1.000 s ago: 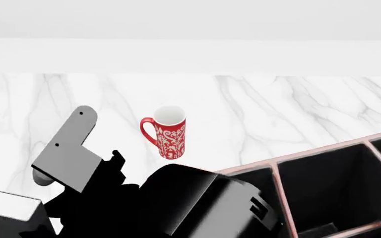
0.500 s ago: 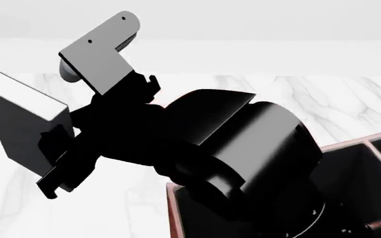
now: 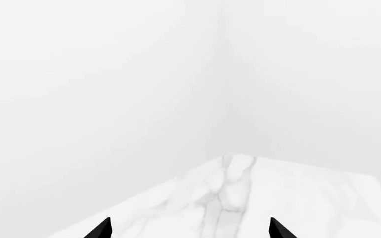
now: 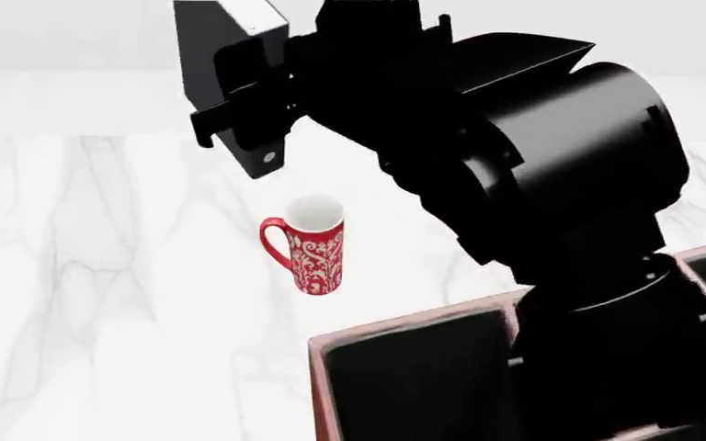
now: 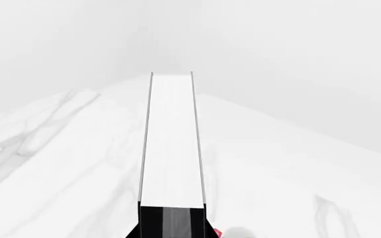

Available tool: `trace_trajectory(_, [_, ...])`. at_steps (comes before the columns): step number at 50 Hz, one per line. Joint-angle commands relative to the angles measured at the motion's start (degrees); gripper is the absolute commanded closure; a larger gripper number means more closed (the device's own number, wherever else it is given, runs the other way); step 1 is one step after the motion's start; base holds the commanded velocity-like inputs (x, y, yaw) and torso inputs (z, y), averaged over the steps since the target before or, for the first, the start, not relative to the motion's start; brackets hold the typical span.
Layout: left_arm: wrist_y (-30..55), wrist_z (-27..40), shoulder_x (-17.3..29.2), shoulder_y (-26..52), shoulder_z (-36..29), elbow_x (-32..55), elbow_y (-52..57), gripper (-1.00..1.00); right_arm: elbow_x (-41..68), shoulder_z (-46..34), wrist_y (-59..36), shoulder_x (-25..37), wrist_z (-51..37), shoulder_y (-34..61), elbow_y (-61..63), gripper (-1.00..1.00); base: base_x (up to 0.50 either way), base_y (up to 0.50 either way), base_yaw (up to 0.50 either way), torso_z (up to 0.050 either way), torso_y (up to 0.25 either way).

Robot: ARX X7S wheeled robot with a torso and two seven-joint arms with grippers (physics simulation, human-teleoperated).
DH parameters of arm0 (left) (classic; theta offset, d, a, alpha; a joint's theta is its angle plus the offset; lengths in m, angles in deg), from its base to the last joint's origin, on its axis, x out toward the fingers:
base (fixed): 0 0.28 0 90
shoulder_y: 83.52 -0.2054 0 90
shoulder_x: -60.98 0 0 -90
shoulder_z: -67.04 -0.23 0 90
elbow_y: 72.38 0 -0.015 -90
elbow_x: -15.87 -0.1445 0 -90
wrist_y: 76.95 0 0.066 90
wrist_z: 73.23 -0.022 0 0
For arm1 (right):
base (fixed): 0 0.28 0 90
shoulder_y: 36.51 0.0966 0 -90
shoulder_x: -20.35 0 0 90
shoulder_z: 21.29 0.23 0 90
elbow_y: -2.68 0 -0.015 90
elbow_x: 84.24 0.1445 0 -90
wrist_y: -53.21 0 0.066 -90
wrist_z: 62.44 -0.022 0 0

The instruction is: Pick up the book and place it in the right compartment of the caddy.

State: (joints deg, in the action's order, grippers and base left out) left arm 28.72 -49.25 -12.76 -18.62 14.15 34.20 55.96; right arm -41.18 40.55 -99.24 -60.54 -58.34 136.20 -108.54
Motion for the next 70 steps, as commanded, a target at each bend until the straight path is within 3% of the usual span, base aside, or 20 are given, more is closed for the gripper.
trace_trajectory(1, [0.1,-0.2,0.4,0.2,-0.3,0.4,0.2,-1.00,-4.8,3.1,4.8,1.2,-2.6,4.2,-9.4,1.00,0.00,0.00,0.00,0.000,0.000])
trace_trajectory(15, [1.2,0.1,0.9,0.6,-1.3,0.2,0.3,-1.00,-10.9,1.6,11.5,4.1,-5.7,5.1,-16.6,1.00,0.00,0.00,0.00,0.000,0.001])
trace_trajectory(34, [1.3,0.6,0.9,0.3,-1.2,0.1,0.1,-1.00,-11.1,6.2,5.4,11.1,-15.4,5.9,-11.6,1.00,0.00,0.00,0.00,0.000,0.002])
trace_trajectory(49, [1.4,0.7,1.0,0.0,-0.7,0.6,0.6,-1.00,-8.7,15.7,-3.1,16.8,-27.9,2.2,-2.4,1.00,0.00,0.00,0.00,0.001,0.001])
trace_trajectory(70, [1.8,0.9,1.4,0.2,-1.3,0.5,0.7,-1.00,-8.1,20.0,-7.3,20.3,-33.0,-0.5,-0.2,1.00,0.00,0.00,0.00,0.000,0.001])
